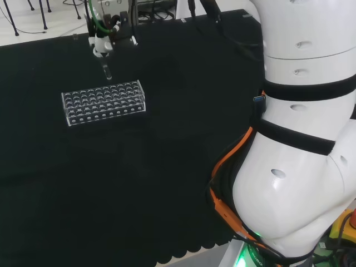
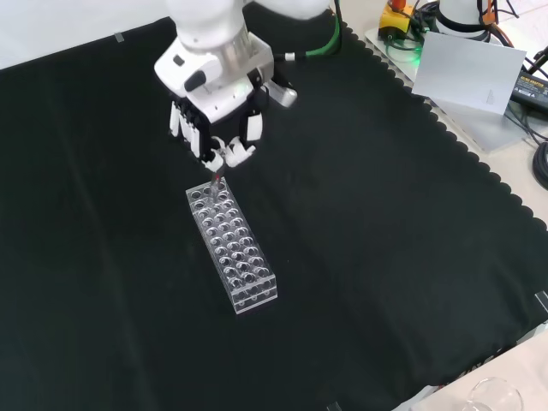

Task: Shake the test tube.

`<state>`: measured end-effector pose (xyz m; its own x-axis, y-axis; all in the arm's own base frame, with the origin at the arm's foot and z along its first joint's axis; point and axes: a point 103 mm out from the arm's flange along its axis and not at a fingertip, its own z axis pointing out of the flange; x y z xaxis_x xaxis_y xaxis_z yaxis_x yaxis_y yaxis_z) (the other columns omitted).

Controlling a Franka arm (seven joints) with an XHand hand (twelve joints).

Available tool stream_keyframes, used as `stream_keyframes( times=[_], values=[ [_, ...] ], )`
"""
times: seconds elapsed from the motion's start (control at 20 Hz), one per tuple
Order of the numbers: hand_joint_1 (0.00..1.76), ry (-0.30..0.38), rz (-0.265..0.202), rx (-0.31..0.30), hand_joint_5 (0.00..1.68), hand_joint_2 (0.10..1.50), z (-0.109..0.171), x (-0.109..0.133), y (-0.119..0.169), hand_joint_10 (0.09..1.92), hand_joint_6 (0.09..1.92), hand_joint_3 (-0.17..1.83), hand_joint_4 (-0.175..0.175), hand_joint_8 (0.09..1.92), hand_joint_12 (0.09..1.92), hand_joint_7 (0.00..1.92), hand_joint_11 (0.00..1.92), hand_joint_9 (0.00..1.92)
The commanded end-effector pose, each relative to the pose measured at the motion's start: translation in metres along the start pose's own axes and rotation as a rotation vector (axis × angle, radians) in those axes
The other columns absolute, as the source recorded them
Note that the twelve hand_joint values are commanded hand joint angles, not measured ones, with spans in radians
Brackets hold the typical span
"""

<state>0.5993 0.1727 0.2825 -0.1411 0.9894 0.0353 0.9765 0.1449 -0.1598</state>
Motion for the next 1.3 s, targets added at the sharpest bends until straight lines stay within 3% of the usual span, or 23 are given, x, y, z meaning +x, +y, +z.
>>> stream_keyframes(
  times=[0.05,0.45,0.65,0.85,1.1,1.3],
  values=[
    [1.45,0.035,0.000,-0.029,1.36,0.44,-0.022,-0.009,-0.008,0.56,0.60,0.93,-0.175,0.62,1.24,1.48,1.04,1.35],
    [1.45,0.083,-0.014,-0.043,1.36,0.44,-0.040,-0.004,-0.018,0.56,0.60,0.94,-0.175,0.62,1.24,1.48,1.04,1.36],
    [1.45,0.197,-0.035,-0.026,1.36,0.44,-0.048,0.014,-0.022,0.56,0.60,0.94,-0.175,0.62,1.24,1.48,1.04,1.36],
    [1.45,0.280,-0.097,-0.022,1.36,0.44,-0.060,0.041,-0.025,0.56,0.60,0.94,-0.175,0.62,1.24,1.48,1.04,1.36],
    [1.45,0.280,-0.168,-0.027,1.36,0.44,-0.070,0.065,-0.029,0.56,0.60,0.94,-0.175,0.62,1.24,1.48,1.04,1.36],
    [1.45,0.231,-0.157,-0.022,1.37,0.43,-0.064,0.058,-0.031,0.56,0.60,0.94,-0.175,0.62,1.24,1.48,1.04,1.36]
  ],
)
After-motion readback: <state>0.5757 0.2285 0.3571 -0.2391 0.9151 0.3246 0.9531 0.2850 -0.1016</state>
